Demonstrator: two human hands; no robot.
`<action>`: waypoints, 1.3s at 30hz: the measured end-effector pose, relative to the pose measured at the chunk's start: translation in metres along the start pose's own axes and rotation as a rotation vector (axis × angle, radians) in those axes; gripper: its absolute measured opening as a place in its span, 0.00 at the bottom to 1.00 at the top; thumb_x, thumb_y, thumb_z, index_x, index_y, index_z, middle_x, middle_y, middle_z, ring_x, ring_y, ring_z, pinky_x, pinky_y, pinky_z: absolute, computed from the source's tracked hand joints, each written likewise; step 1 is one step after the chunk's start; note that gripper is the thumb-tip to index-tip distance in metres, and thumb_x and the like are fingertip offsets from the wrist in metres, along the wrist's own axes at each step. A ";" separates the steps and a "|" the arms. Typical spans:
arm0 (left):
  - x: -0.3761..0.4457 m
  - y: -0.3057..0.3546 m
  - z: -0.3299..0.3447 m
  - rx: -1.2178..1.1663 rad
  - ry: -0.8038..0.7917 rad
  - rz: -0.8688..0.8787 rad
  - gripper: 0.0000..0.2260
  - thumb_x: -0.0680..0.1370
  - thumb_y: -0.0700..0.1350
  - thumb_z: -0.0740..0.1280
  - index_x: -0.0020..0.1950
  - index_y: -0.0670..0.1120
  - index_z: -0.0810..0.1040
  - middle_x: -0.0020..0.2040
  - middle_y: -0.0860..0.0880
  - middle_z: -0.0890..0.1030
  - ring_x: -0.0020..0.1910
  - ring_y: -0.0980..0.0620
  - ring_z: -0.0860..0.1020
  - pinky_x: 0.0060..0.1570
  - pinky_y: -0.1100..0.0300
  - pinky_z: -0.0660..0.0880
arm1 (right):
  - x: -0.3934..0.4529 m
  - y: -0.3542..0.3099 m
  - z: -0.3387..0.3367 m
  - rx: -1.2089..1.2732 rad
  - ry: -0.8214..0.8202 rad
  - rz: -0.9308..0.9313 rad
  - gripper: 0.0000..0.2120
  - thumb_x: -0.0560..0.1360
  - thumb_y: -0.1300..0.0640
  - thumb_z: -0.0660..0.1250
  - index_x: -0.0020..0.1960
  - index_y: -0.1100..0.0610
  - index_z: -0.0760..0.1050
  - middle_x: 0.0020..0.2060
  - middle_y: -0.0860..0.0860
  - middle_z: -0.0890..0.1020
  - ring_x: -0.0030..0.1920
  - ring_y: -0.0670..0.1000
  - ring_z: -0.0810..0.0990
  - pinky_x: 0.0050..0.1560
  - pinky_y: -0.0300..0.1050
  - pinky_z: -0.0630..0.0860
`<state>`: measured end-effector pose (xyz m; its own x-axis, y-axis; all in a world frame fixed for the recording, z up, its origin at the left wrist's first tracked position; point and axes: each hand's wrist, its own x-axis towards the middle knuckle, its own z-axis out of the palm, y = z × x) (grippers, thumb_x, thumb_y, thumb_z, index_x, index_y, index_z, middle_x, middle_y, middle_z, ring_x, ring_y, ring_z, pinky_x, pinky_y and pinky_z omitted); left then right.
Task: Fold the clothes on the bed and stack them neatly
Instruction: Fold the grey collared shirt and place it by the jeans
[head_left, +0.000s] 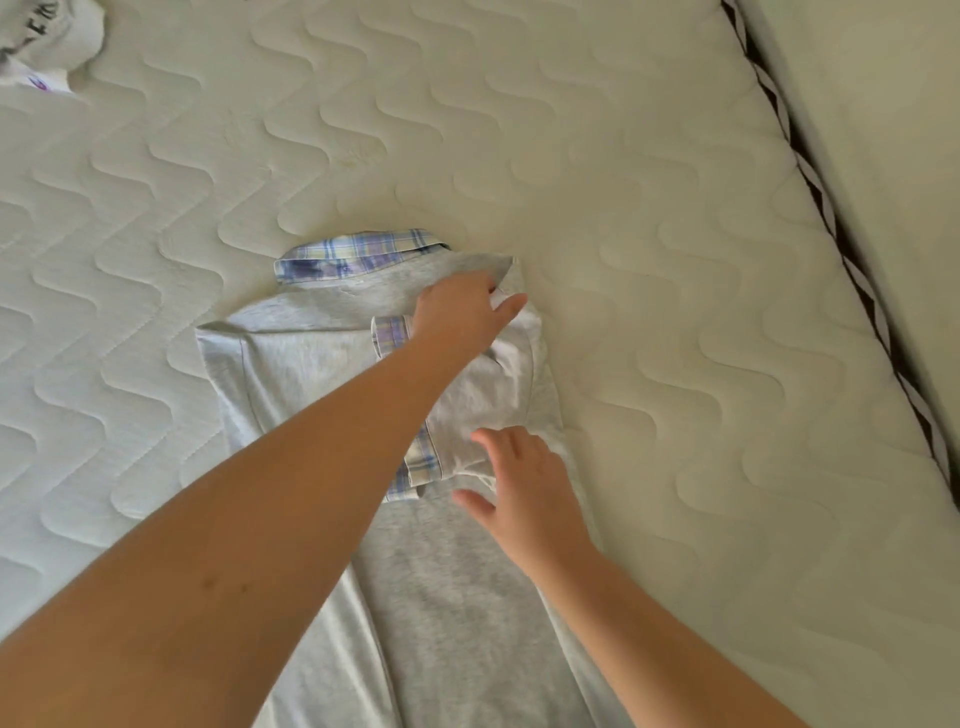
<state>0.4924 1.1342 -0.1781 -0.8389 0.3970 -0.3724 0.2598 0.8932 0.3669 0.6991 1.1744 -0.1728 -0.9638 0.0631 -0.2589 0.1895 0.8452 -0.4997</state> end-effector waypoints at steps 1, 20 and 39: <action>0.006 0.004 0.002 -0.032 -0.049 -0.026 0.24 0.78 0.65 0.61 0.64 0.49 0.75 0.54 0.51 0.81 0.54 0.50 0.78 0.59 0.50 0.73 | -0.002 -0.002 0.006 -0.075 -0.041 -0.028 0.28 0.71 0.43 0.72 0.67 0.51 0.70 0.55 0.49 0.75 0.53 0.51 0.75 0.54 0.45 0.71; -0.001 -0.043 -0.008 0.073 -0.077 -0.070 0.23 0.75 0.70 0.61 0.51 0.51 0.74 0.41 0.55 0.78 0.43 0.52 0.75 0.53 0.54 0.67 | 0.012 -0.022 0.041 -0.160 0.287 -0.145 0.13 0.69 0.52 0.73 0.52 0.52 0.76 0.47 0.49 0.77 0.46 0.52 0.76 0.48 0.48 0.71; -0.009 -0.064 -0.045 0.312 -0.216 0.008 0.21 0.78 0.67 0.60 0.46 0.49 0.73 0.38 0.51 0.74 0.43 0.48 0.74 0.45 0.52 0.70 | 0.027 -0.044 0.041 -0.029 0.300 -0.178 0.08 0.72 0.58 0.69 0.52 0.54 0.80 0.40 0.48 0.81 0.42 0.53 0.80 0.42 0.47 0.75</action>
<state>0.4620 1.0640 -0.1599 -0.7249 0.4100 -0.5536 0.4273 0.8979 0.1056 0.6725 1.1175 -0.1919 -0.9942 0.0633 0.0870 0.0126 0.8715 -0.4902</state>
